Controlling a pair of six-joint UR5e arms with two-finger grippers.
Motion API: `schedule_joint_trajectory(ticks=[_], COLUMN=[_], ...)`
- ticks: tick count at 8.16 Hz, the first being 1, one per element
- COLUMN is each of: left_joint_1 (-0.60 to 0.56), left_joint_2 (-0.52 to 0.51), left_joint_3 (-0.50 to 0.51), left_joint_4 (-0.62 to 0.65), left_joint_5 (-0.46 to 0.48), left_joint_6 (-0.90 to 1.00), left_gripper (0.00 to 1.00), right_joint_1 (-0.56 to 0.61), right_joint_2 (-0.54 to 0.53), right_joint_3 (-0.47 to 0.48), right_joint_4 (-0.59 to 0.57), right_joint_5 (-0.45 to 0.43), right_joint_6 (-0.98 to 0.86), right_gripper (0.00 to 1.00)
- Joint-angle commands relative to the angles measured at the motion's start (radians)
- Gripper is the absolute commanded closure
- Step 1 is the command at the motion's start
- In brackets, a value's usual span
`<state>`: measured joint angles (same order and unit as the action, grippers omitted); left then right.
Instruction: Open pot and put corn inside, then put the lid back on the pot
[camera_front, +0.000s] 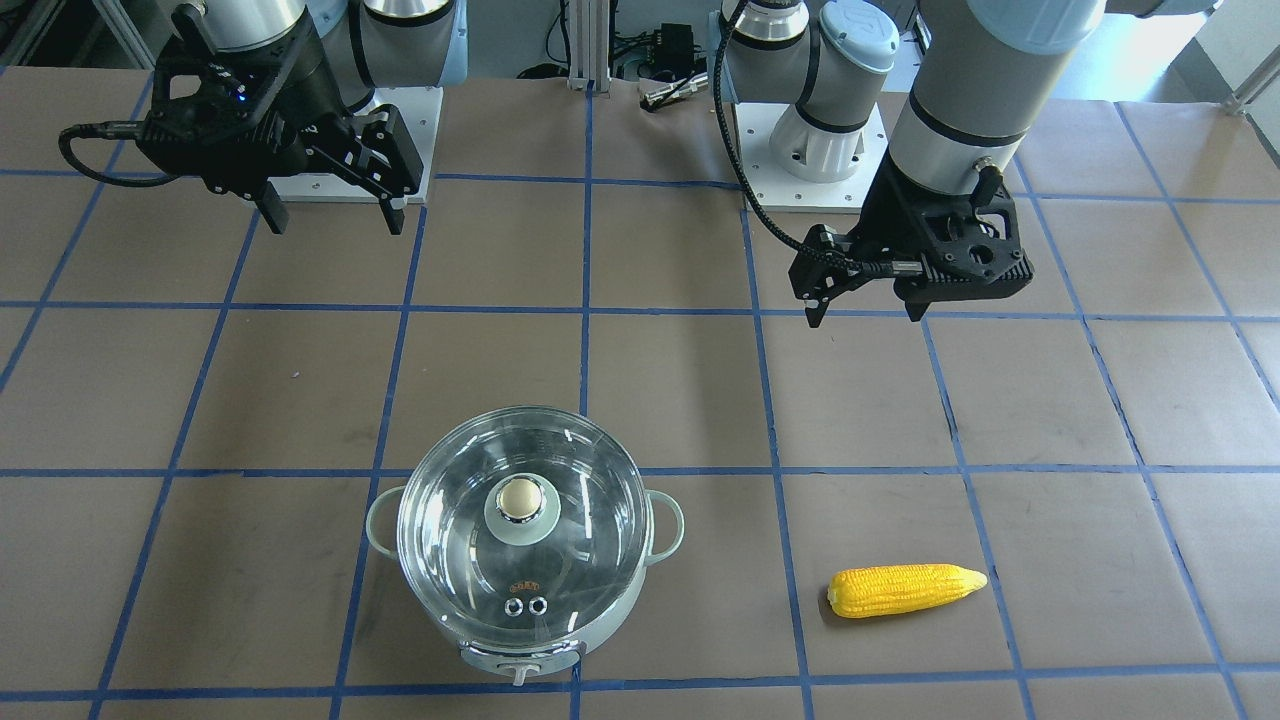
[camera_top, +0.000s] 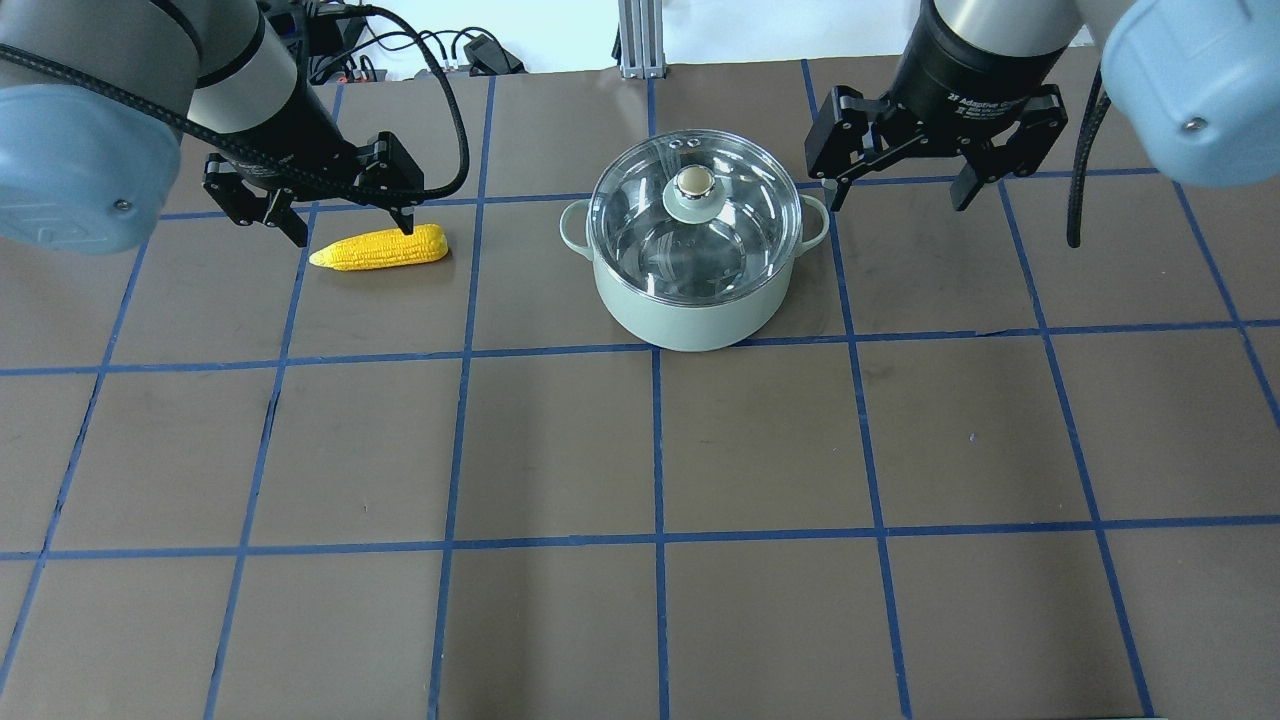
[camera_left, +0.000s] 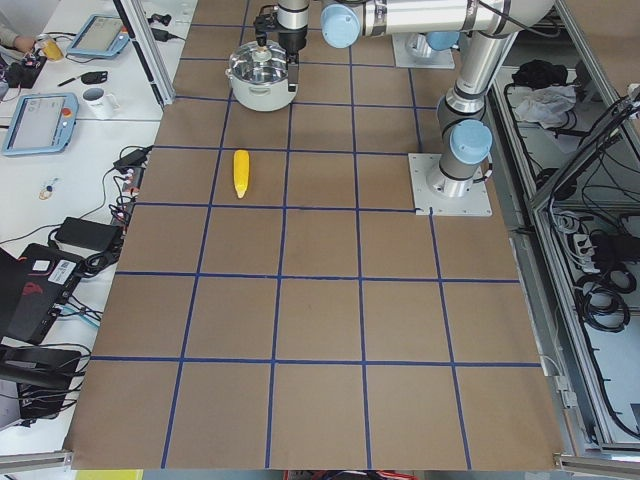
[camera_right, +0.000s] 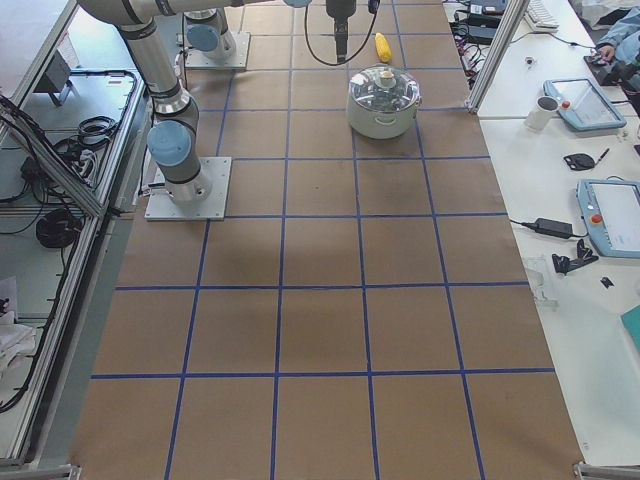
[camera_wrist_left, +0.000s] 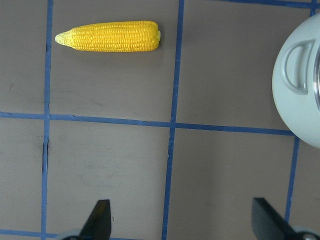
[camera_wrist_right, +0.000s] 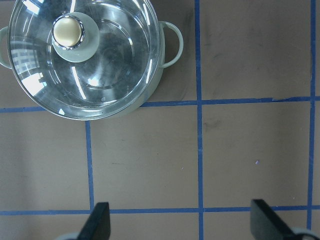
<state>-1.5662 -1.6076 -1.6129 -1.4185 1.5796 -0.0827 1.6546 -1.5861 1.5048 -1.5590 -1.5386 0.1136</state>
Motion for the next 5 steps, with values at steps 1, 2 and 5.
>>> schedule_joint_trajectory(ticks=[1,2,5], left_joint_1=[0.0,0.0,0.026], left_joint_2=[-0.002,0.0,-0.002], left_joint_3=[0.001,-0.001,0.002], left_joint_4=[0.0,-0.008,-0.002], left_joint_5=[0.002,0.008,0.056], left_joint_6=[0.006,0.017,0.252], left_gripper=[0.0,0.0,0.0], right_joint_1=[0.001,-0.001,0.001], right_joint_2=[0.0,0.0,0.0], right_joint_3=[0.0,0.0,0.0], right_joint_4=[-0.001,-0.001,-0.001], right_joint_5=[0.005,-0.001,-0.003], right_joint_6=[0.001,0.0,-0.002], right_gripper=[0.0,0.0,0.0])
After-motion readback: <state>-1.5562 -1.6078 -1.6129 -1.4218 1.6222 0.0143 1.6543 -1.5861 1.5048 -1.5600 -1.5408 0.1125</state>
